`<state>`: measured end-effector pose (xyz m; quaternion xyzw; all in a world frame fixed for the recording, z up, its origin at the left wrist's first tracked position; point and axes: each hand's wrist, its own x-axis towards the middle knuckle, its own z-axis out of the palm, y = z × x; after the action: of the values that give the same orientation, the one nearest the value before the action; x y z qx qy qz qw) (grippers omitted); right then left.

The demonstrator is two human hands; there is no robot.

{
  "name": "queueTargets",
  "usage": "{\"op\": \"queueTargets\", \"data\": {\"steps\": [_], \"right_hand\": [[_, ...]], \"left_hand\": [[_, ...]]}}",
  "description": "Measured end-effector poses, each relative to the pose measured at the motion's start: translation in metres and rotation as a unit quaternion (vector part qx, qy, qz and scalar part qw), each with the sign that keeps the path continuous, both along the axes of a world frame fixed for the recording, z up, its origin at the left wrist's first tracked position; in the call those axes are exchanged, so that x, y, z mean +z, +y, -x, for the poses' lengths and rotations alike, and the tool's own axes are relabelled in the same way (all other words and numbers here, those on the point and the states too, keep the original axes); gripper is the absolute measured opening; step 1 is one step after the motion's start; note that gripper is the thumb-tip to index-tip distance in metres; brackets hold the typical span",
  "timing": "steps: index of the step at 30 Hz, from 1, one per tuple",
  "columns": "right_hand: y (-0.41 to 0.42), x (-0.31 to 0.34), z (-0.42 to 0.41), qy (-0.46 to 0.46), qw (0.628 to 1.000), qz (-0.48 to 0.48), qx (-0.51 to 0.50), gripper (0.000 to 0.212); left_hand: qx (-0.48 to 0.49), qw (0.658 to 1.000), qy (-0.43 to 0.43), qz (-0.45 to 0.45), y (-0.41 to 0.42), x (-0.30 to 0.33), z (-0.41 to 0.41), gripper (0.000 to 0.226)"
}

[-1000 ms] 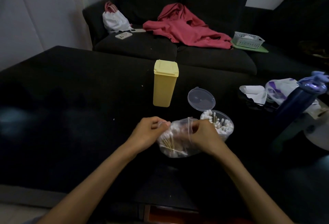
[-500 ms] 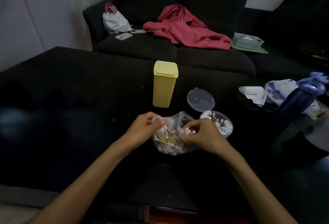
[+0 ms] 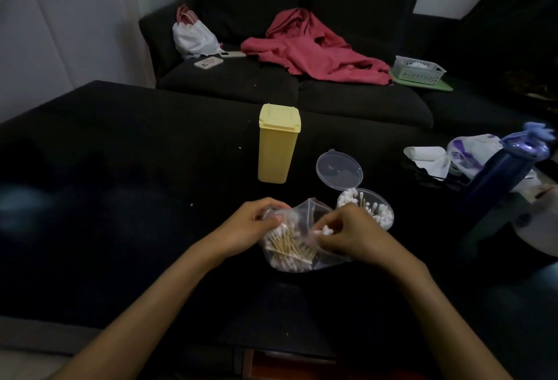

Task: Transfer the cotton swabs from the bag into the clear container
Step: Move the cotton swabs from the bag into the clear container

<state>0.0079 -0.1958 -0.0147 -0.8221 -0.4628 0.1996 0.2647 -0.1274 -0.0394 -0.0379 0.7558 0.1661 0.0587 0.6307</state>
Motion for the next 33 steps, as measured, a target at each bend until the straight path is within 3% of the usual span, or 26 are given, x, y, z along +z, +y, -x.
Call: {"op": "queueTargets", "data": {"steps": [11, 15, 19, 25, 28, 31, 33], "right_hand": [[-0.017, 0.023, -0.012, 0.023, 0.994, -0.093, -0.048, 0.009], [-0.018, 0.026, -0.012, 0.093, 0.986, -0.122, -0.061, 0.014], [-0.015, 0.023, -0.009, 0.133, 0.975, -0.149, -0.096, 0.013], [-0.016, 0.025, -0.013, 0.185, 0.935, -0.247, -0.174, 0.013], [-0.02, 0.028, -0.017, 0.215, 0.92, -0.264, -0.197, 0.016], [-0.026, 0.032, -0.023, 0.246, 0.908, -0.264, -0.212, 0.018], [-0.027, 0.033, -0.027, 0.267, 0.903, -0.256, -0.22, 0.021]], "left_hand": [[0.022, 0.999, 0.009, -0.041, 0.008, -0.004, -0.002, 0.017], [0.02, 0.998, 0.009, -0.056, 0.01, -0.004, -0.001, 0.017], [0.082, 0.994, 0.022, -0.074, 0.015, -0.005, -0.002, 0.017], [0.174, 0.966, 0.1, -0.162, 0.033, -0.01, 0.002, 0.049], [0.194, 0.932, 0.157, -0.263, 0.028, -0.004, 0.006, 0.068], [0.26, 0.875, 0.065, -0.402, 0.009, 0.018, 0.006, 0.056], [0.251, 0.89, -0.019, -0.379, -0.006, 0.042, -0.004, 0.037]]}}
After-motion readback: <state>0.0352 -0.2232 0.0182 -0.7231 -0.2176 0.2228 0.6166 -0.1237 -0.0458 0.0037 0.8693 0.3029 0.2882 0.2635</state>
